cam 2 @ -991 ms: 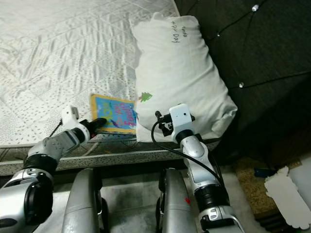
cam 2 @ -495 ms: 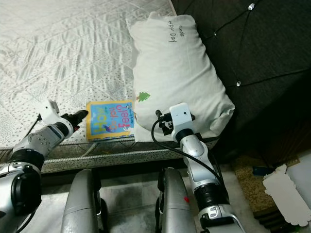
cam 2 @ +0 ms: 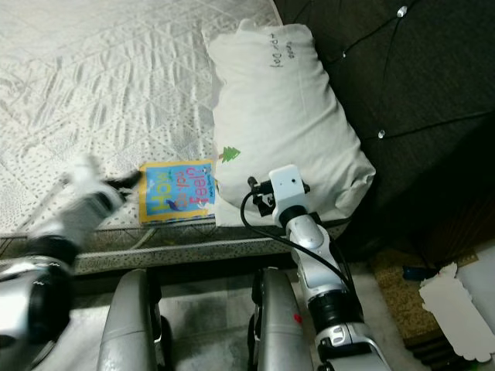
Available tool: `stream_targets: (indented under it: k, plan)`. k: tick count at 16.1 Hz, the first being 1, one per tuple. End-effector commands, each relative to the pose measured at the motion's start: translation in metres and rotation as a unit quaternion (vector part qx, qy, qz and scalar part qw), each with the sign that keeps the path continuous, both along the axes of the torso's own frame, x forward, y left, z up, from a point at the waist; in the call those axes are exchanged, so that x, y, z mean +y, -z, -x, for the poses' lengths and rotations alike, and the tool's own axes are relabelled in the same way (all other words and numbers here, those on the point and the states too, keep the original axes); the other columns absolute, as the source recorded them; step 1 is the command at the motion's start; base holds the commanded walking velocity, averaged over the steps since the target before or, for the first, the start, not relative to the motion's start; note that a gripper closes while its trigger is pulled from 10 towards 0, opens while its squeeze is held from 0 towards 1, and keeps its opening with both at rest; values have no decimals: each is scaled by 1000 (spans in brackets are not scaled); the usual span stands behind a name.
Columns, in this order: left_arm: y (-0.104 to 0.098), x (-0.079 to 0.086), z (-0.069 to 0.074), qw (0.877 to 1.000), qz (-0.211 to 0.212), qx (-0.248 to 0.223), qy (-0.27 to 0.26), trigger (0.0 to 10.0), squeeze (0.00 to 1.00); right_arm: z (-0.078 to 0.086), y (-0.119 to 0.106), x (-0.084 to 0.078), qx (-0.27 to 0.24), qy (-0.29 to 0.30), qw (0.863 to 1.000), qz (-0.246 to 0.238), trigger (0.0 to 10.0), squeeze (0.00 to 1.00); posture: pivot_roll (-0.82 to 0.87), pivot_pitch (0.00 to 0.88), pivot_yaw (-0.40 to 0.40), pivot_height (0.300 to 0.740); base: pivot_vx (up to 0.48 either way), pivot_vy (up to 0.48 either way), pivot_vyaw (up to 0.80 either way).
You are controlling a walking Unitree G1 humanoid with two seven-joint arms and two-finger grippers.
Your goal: Clean up the room
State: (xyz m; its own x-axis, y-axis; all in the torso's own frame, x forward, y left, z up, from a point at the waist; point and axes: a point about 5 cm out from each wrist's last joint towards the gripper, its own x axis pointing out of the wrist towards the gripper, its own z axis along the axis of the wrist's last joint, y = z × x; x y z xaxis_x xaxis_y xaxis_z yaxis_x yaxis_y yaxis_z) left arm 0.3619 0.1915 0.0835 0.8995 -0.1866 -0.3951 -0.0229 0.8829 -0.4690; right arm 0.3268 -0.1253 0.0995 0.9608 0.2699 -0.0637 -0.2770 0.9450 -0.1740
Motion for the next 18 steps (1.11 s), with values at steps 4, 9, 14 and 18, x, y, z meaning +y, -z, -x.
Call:
stream_targets:
  k: [4, 9, 14, 18]
  plan:
    - [32, -47, 21, 992, -43, 38, 116, 10000, 1000, 0, 1, 0, 0, 0, 1000, -2, 10000, 0, 5, 157, -64, 571, 0, 0, 0]
    - [47, -75, 41, 980, -75, 40, 181, 10000, 1000, 2, 1, 3, 2, -3, 1000, -9, 10000, 0, 17, 162, -61, 571, 0, 0, 0]
    - [47, -81, 54, 971, -134, 30, 194, 10000, 1000, 2, 2, 4, 5, -5, 1000, -11, 10000, 0, 19, 161, -58, 571, 0, 0, 0]
    - [49, -70, 61, 978, -149, 38, 140, 10000, 0, 1, 2, 4, 6, -3, 1000, -13, 10000, 0, 24, 163, -56, 571, 0, 0, 0]
